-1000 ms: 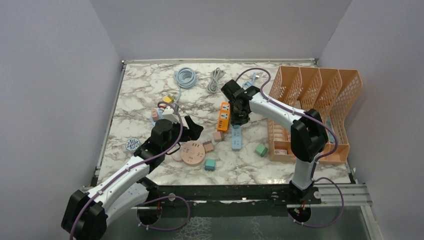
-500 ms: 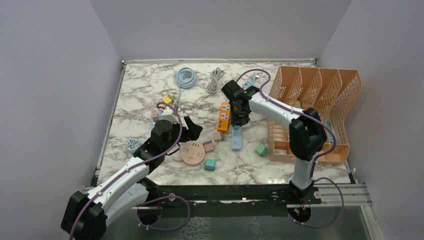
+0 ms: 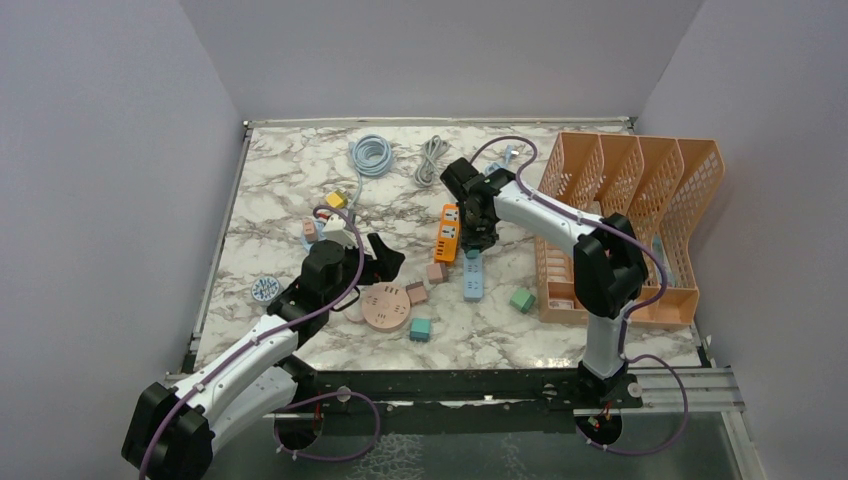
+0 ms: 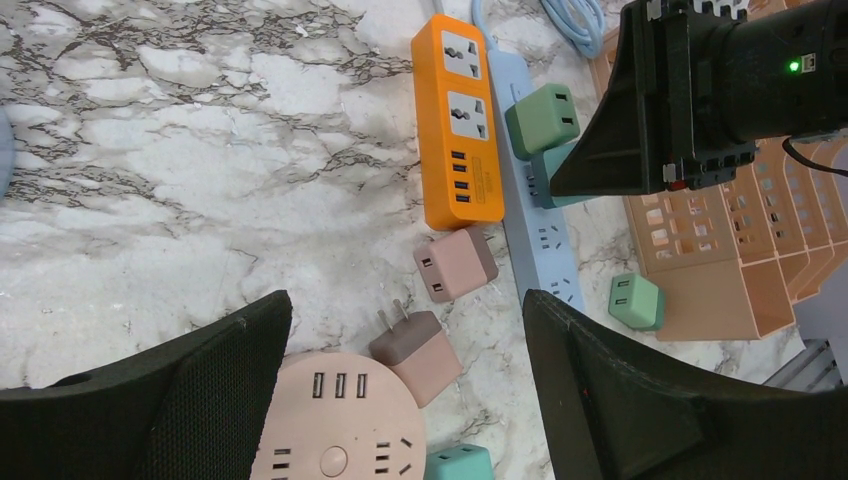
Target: Insert the plug
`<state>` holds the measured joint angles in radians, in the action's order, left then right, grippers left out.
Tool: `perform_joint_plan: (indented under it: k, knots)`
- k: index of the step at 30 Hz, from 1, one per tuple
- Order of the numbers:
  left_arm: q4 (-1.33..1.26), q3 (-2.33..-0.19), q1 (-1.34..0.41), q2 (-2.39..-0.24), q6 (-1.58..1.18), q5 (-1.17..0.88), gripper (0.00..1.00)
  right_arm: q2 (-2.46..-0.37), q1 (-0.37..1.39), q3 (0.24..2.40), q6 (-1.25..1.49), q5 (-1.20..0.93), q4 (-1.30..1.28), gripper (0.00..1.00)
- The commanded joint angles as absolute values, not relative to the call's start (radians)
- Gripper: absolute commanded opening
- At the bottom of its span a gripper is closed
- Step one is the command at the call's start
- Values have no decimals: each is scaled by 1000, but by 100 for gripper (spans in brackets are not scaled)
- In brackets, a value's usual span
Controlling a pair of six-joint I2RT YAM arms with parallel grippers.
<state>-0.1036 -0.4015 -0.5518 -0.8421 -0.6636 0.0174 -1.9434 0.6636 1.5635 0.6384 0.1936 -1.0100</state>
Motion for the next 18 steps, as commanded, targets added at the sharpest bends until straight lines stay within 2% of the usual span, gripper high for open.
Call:
perform_joint_plan:
  k: [1, 9, 18]
  knots:
    - [-128, -394, -554, -824, -667, 46, 88, -2084, 645, 1568, 610, 232, -1020, 1]
    - [-126, -395, -554, -829, -666, 55, 88, -2143, 641, 1571, 604, 245, -1023, 1]
    - [-127, -396, -554, -834, -666, 57, 88, -2191, 641, 1460, 595, 161, -916, 1]
